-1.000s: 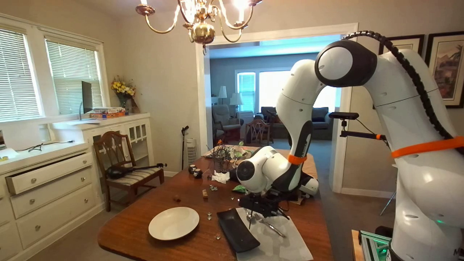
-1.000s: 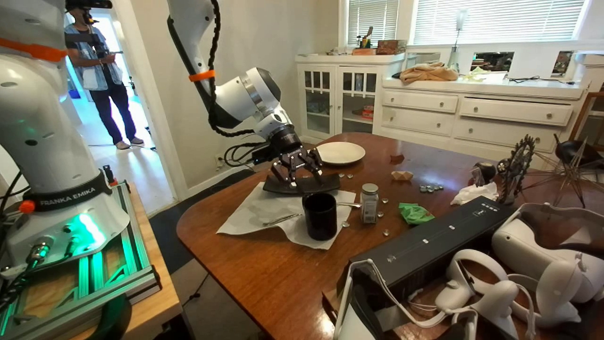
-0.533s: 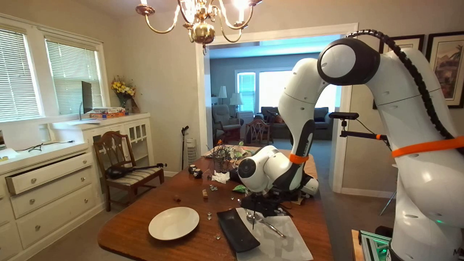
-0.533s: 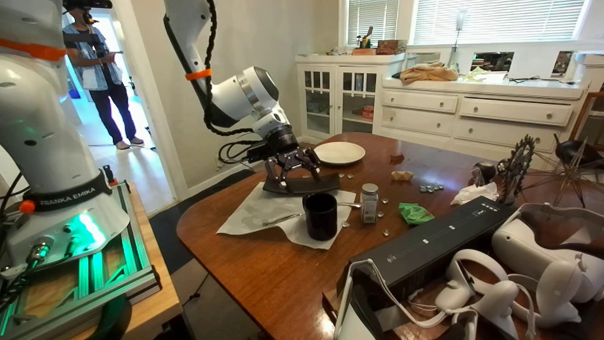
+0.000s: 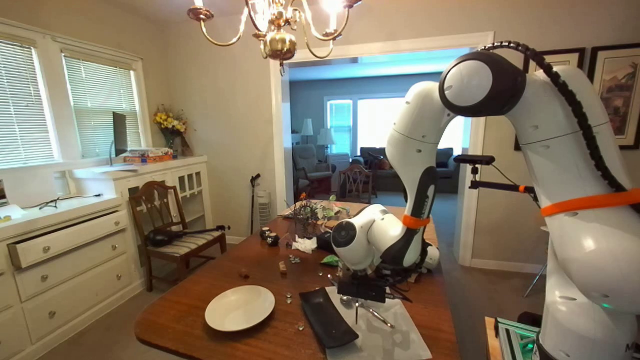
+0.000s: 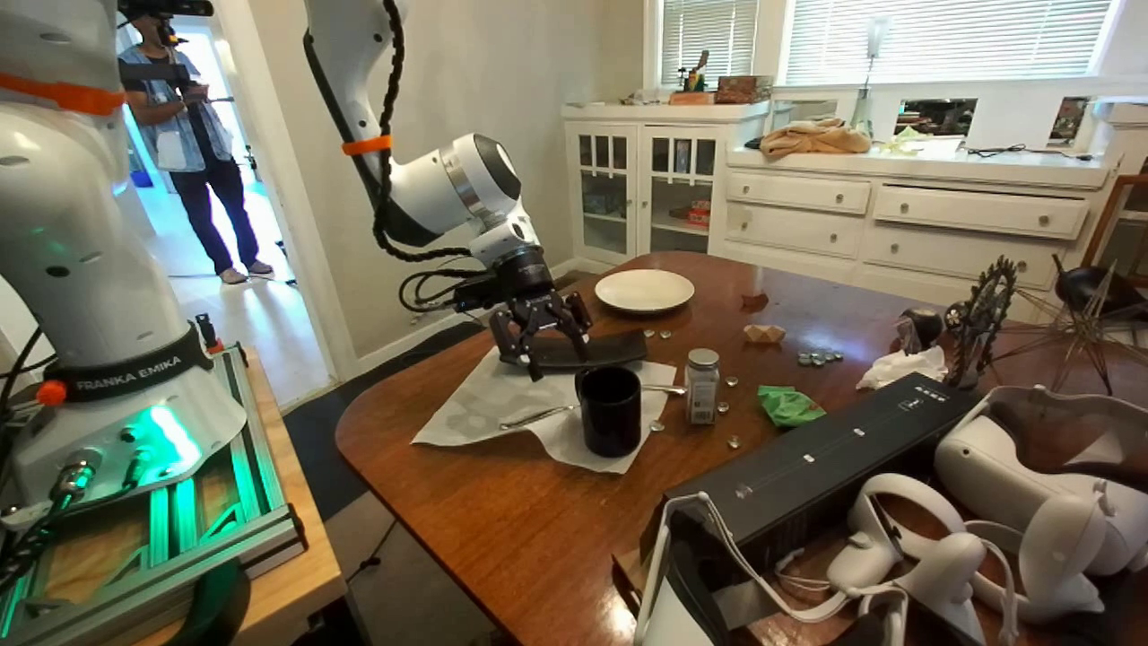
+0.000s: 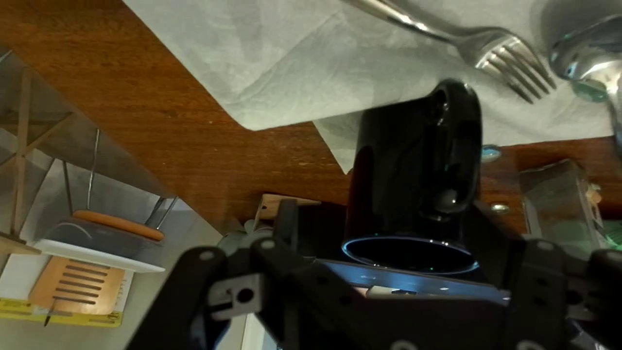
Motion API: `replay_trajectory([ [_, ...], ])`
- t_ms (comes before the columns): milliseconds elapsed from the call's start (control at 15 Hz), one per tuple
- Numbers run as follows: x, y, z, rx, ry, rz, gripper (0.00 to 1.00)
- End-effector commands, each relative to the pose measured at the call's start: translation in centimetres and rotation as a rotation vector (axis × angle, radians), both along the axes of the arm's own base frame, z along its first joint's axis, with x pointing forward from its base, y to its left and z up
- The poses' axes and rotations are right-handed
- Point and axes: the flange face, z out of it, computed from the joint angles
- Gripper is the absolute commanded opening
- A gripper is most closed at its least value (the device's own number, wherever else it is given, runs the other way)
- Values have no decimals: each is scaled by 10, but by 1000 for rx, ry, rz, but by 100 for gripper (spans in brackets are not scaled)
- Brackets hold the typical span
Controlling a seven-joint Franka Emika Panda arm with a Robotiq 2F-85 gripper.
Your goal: Pick up the black mug and pour the contents in the mug onto the black tray.
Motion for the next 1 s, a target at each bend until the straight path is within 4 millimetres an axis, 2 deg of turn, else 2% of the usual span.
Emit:
replay_trajectory([
  [0, 5, 8, -6, 35, -15, -3, 90],
  [600, 23, -7, -19, -27, -83, -67, 85],
  [800, 26, -12, -25, -46, -98, -97, 79],
  [933, 26, -15, -29, -56, -99, -107, 65],
])
